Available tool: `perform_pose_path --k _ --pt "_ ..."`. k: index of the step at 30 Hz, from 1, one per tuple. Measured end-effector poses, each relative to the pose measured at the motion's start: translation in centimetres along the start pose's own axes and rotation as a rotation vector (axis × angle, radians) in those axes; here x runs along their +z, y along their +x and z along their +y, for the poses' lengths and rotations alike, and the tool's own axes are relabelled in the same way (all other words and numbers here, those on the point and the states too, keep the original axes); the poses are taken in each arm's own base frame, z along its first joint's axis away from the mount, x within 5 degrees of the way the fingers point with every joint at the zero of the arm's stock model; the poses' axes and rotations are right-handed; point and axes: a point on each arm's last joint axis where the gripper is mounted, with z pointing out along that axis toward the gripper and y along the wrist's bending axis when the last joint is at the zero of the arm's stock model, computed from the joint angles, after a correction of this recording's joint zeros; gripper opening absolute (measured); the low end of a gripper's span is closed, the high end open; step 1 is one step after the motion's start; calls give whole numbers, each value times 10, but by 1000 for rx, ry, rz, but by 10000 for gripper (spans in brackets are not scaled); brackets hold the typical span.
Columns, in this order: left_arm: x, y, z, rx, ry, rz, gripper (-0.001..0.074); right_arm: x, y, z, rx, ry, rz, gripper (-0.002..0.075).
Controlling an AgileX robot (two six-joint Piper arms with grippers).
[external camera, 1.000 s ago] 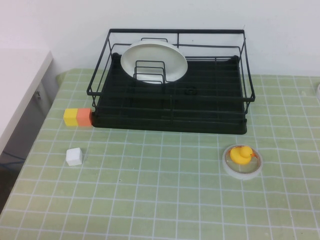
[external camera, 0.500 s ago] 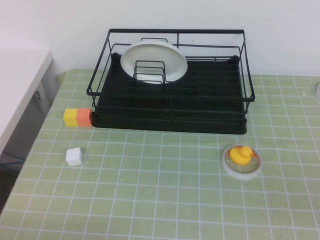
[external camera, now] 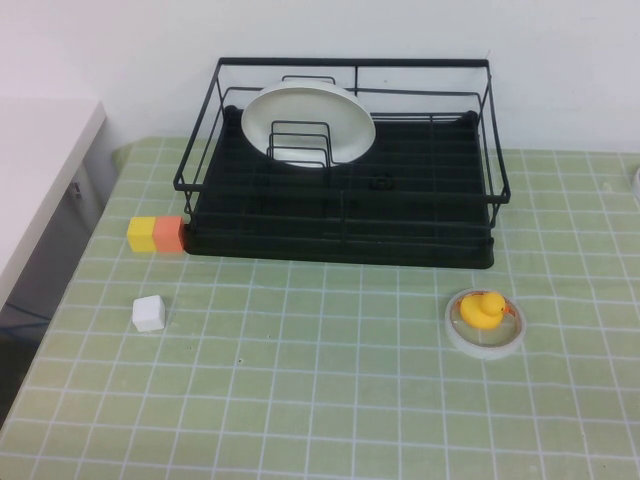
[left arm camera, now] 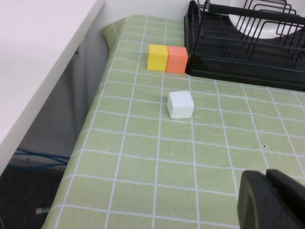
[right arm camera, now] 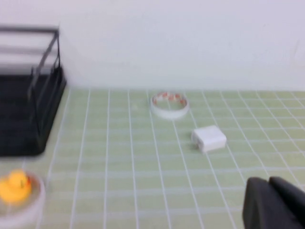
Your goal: Place plate on rack
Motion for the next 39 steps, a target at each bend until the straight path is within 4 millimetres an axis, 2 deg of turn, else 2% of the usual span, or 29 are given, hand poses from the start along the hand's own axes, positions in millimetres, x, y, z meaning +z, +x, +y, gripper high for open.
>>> perform_pose_path --k 7,10,15,39 --pt "0 0 0 0 0 0 -1 19 45 6 82 -5 -145 -1" --pt "0 0 0 0 0 0 -1 26 65 8 83 -6 -106 -1" --pt "0 0 0 0 0 0 -1 28 81 8 85 -1 36 -1" --pt "0 0 0 -19 1 0 -2 27 84 6 42 18 81 -1"
